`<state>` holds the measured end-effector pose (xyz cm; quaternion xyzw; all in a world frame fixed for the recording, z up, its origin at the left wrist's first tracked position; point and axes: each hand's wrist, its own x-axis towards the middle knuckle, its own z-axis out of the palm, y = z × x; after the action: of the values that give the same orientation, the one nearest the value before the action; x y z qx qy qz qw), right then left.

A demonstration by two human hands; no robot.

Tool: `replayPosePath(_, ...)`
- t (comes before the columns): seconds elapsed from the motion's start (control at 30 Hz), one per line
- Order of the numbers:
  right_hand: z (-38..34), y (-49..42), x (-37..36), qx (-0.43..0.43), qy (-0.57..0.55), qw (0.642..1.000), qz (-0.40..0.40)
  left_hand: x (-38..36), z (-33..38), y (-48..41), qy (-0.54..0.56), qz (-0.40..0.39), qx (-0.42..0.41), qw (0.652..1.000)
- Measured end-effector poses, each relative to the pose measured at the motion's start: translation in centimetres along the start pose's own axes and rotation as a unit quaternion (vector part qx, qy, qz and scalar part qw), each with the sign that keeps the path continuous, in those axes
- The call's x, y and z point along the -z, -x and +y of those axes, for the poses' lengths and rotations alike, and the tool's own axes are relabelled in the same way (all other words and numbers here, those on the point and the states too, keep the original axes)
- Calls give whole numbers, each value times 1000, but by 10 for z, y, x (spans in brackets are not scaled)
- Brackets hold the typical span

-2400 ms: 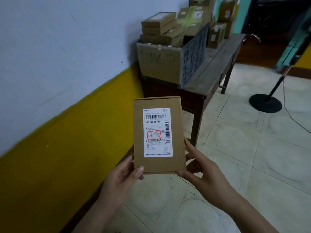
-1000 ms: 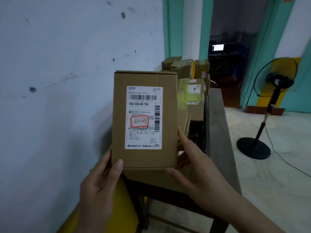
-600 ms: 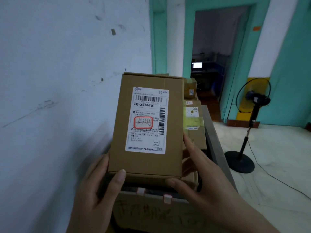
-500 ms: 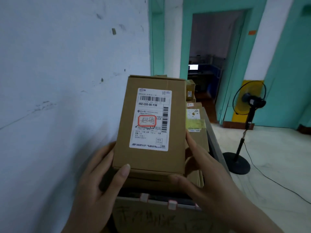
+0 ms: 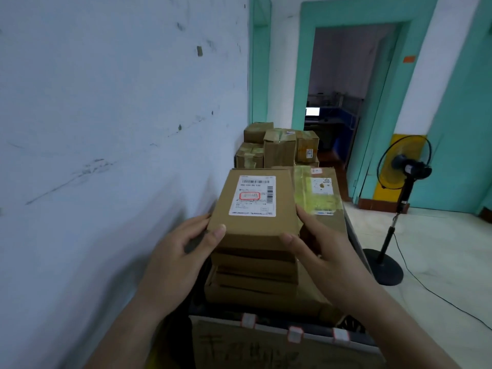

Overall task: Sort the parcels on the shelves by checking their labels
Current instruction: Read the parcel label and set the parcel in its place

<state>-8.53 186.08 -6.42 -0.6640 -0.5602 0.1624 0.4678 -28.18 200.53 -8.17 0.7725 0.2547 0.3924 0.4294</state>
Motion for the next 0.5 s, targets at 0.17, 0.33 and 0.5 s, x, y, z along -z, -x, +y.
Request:
replayPosePath(0.17,11,-2,-4,-22,1,1000,1,0,-13,-5,0,-16,12,1000)
replayPosePath(0.33,20,4,-11,-39,-5,999,14,-4,-20,-3,4,-33,21,999)
replayPosePath(0.5,22,10,-16,-57,-39,998,15,-9,-24,1,19,-26,27,999)
